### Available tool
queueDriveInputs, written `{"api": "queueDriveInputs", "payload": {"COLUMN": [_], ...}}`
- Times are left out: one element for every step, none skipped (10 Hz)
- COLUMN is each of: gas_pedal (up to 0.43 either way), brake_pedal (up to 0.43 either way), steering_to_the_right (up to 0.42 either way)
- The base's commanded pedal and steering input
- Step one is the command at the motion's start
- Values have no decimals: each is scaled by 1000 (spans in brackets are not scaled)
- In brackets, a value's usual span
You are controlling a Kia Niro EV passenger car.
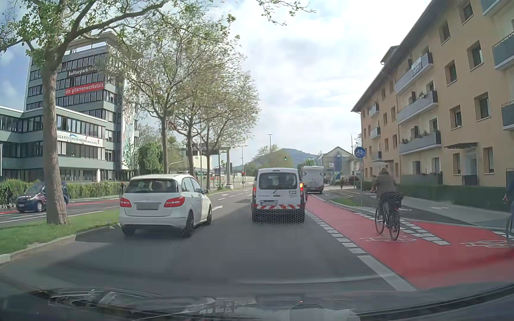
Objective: Follow the waypoints while adhering to traffic rules and regulations
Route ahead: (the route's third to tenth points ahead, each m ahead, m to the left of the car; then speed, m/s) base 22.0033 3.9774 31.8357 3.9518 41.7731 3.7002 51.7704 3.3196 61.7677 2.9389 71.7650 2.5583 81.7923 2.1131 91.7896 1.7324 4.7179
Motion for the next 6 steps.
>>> {"api": "queueDriveInputs", "payload": {"gas_pedal": [138,79,47,47,39,39], "brake_pedal": [0,0,0,0,0,0], "steering_to_the_right": [-7,-6,-6,-6,-7,-7]}}
